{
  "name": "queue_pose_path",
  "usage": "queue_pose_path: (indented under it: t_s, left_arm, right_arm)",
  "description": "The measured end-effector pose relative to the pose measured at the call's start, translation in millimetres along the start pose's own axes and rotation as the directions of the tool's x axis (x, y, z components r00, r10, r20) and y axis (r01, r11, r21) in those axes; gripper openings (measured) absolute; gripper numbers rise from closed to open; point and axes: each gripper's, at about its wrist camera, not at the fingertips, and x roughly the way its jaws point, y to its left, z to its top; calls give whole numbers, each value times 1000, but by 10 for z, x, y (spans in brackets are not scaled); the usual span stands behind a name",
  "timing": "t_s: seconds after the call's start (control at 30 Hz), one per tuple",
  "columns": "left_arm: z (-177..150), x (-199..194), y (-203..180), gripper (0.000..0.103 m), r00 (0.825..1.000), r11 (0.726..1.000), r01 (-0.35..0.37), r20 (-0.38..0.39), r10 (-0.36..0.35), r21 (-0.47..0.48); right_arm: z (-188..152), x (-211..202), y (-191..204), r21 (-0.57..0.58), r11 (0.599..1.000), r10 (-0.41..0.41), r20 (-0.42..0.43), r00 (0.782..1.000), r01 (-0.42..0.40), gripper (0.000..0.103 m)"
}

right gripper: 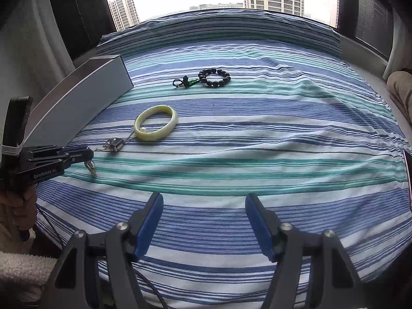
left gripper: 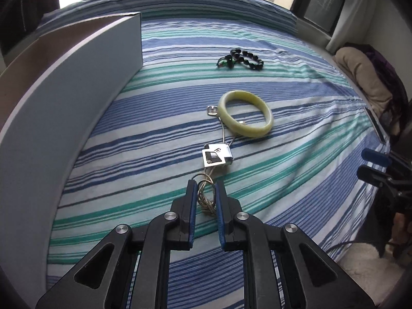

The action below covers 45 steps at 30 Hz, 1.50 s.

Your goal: Organize jewelry

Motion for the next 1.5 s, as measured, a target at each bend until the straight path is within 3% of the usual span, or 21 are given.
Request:
queue_pose_path:
  t_s: [0.1,0.2,0.27,0.33,0.73,1.17,1.37,1.5]
  left_arm:
    - [-70,-9,41,15,1000,1000,-8,7,8,-17]
    - [-93,7,61,27,999,999,-36,-9,35,-22]
    - [-125,-31,62,52,999,999,-48,-3,48,-16]
    - [-155,-96,57,63,998,998,-57,16,57,-8]
    - [-219,-12,42,68,998,998,-65,-9,65,19]
    - [-209,0,2,71,985,986,-164,-51,165,19]
    - [-276,-64,96,72,991,993,-116,-70,114,-16]
    - [-260,-39,39,72,990,992,-124,-75,123,-11]
  right_arm:
    - [18,16,67,-13,1000,10,-5,1000,-10,67]
    - [16,30,136,-24,999,23,-15,1000,-23,68]
    - [6,32,167,-27,999,28,-21,999,-29,68]
    - [-11,19,184,-31,999,27,-21,999,-27,67]
    - [-45,2,350,-61,998,32,-31,999,-34,68]
    - [-56,17,342,-56,998,35,-38,999,-37,67]
    - [-80,30,351,-62,997,33,-44,998,-36,68]
    - [-91,73,350,-49,998,34,-57,998,-37,67]
